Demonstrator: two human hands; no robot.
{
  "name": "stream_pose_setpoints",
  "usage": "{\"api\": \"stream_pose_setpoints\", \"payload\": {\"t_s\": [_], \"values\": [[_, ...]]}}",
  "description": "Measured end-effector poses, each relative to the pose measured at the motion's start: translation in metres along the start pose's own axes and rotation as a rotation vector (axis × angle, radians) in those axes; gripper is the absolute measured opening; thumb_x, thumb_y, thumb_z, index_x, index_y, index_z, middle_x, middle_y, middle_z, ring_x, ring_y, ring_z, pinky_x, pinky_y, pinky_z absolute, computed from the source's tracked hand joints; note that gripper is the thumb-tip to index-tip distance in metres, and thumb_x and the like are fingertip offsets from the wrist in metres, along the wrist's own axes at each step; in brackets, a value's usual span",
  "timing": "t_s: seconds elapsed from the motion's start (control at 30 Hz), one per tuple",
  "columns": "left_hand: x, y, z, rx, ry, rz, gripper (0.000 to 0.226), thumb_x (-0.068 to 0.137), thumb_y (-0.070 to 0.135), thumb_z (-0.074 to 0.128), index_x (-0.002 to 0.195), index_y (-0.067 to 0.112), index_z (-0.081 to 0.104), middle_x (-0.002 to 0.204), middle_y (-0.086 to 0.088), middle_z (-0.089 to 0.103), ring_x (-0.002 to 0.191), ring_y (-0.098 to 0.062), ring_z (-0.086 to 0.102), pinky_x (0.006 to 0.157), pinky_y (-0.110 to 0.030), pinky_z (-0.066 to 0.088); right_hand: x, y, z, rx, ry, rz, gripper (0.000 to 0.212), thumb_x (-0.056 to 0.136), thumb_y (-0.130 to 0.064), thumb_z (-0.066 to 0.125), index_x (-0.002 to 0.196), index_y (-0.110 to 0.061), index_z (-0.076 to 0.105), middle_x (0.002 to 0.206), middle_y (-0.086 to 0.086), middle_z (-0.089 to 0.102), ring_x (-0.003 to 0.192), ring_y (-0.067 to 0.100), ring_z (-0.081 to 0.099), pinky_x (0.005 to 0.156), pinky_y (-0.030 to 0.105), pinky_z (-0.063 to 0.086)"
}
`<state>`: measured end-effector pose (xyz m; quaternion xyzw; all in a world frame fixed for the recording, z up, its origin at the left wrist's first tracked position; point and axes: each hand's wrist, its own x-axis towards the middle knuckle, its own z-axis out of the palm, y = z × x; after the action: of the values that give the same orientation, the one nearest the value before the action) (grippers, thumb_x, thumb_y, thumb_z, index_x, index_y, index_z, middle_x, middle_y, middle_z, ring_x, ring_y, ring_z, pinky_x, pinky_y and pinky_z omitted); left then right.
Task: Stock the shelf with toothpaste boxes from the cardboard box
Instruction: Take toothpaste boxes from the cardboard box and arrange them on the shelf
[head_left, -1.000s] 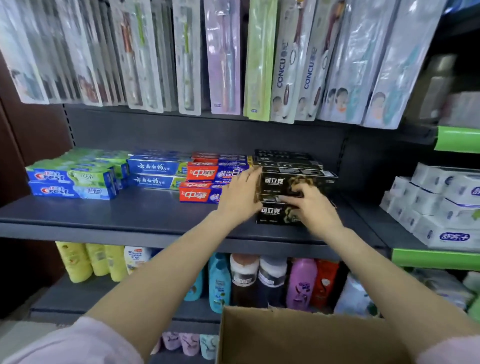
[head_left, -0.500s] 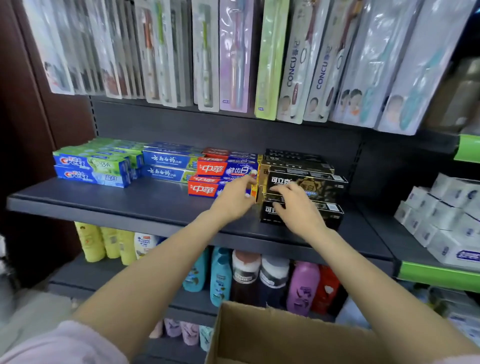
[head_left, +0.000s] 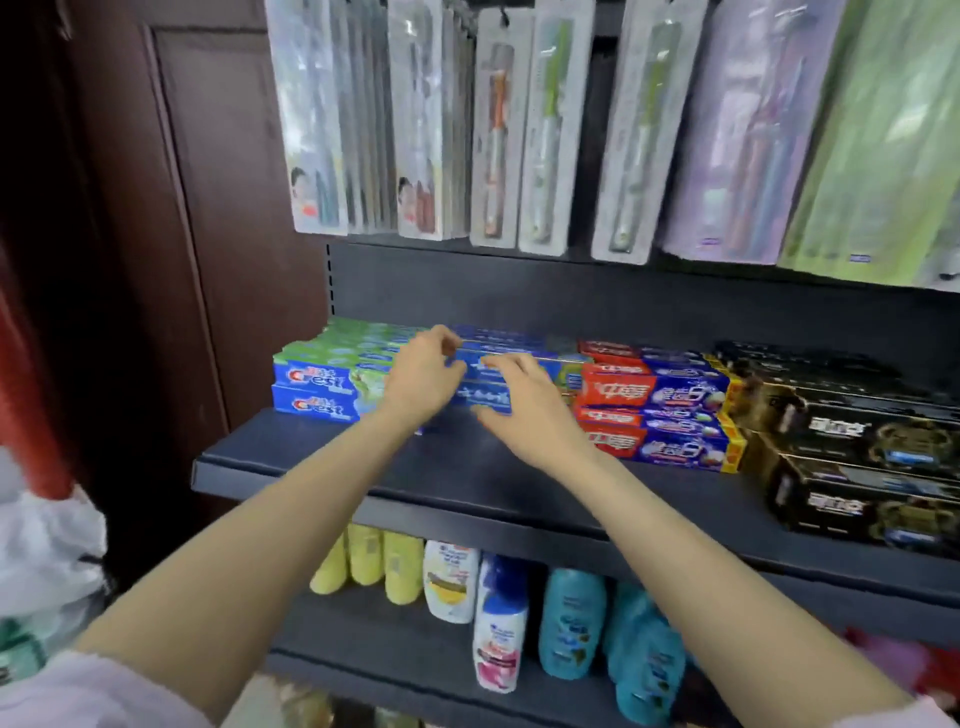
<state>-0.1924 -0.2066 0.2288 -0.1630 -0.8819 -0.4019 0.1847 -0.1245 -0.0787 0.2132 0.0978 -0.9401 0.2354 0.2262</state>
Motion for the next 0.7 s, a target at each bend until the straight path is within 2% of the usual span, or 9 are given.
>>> {"api": "stream_pose_setpoints", "payload": {"t_s": [0.13,0.27,0.37,0.43,0.5,0.57,0.63,0.7], "values": [[0.042,-0.067,-0.041,0.133,-0.094,-0.002,0.047,0.081,0.014,0.064,0.127,0.008,0.053,0.128,-0.012,0.058,0.12,-0.027,0.052,0.098,-0.032,0.04,0.066,-0.046,0.056,-0.055,-0.127,0.056,0.084,0.081,-0.039,0.069,0.148,-0.015,0.024,0.153,0.005,0.021,0.143,0.021,0.018,0.114,0.04,0.026],[0.066,-0.115,-0.073,0.309,-0.104,-0.117,0.082,0.071,0.047,0.075,0.137,0.012,0.041,0.137,-0.015,0.045,0.128,-0.031,0.043,0.105,-0.039,0.037,0.106,-0.069,0.082,-0.153,-0.231,0.142,0.105,0.075,-0.051,0.071,0.151,-0.013,0.01,0.158,0.009,0.006,0.147,0.026,0.004,0.119,0.04,0.016],[0.084,-0.143,-0.092,0.273,-0.143,-0.27,0.105,0.061,0.064,0.074,0.142,0.012,0.032,0.141,-0.016,0.037,0.134,-0.03,0.038,0.108,-0.038,0.035,0.121,-0.077,0.091,-0.225,-0.321,0.214,0.113,0.073,-0.063,0.065,0.152,-0.014,0.001,0.16,0.009,0.0,0.148,0.026,0.002,0.12,0.042,0.012],[0.097,-0.16,-0.099,0.134,-0.222,-0.4,0.11,0.059,0.064,0.076,0.141,0.007,0.03,0.141,-0.018,0.039,0.131,-0.031,0.041,0.108,-0.039,0.038,0.122,-0.077,0.098,-0.273,-0.368,0.259,0.113,0.073,-0.068,0.061,0.152,-0.014,0.0,0.16,0.009,0.0,0.147,0.027,0.004,0.12,0.041,0.013],[0.108,-0.172,-0.103,-0.131,-0.315,-0.525,0.099,0.061,0.053,0.081,0.133,0.0,0.037,0.132,-0.016,0.052,0.116,-0.03,0.056,0.099,-0.04,0.047,0.12,-0.074,0.104,-0.319,-0.342,0.265,0.111,0.073,-0.069,0.059,0.152,-0.013,0.004,0.16,0.007,0.004,0.147,0.026,0.005,0.118,0.04,0.015],[0.112,-0.177,-0.103,-0.327,-0.371,-0.568,0.072,0.068,0.037,0.082,0.115,0.0,0.042,0.11,-0.014,0.063,0.087,-0.025,0.067,0.077,-0.036,0.056,0.117,-0.073,0.108,-0.344,-0.297,0.258,0.108,0.074,-0.07,0.058,0.151,-0.013,0.007,0.159,0.005,0.006,0.147,0.026,0.007,0.118,0.04,0.018],[0.111,-0.178,-0.103,-0.458,-0.401,-0.578,0.059,0.071,0.025,0.082,0.109,0.001,0.043,0.091,-0.014,0.067,0.06,-0.019,0.067,0.056,-0.031,0.058,0.12,-0.075,0.108,-0.338,-0.294,0.286,0.108,0.073,-0.07,0.058,0.151,-0.015,0.008,0.159,0.006,0.004,0.147,0.027,0.007,0.118,0.042,0.02],[0.112,-0.185,-0.1,-0.522,-0.407,-0.566,0.062,0.068,0.023,0.084,0.113,-0.002,0.048,0.089,-0.016,0.069,0.059,-0.02,0.068,0.057,-0.032,0.059,0.126,-0.078,0.106,-0.338,-0.325,0.339,0.112,0.071,-0.071,0.059,0.152,-0.016,0.005,0.159,0.01,-0.006,0.147,0.03,-0.001,0.117,0.046,0.017]]}}
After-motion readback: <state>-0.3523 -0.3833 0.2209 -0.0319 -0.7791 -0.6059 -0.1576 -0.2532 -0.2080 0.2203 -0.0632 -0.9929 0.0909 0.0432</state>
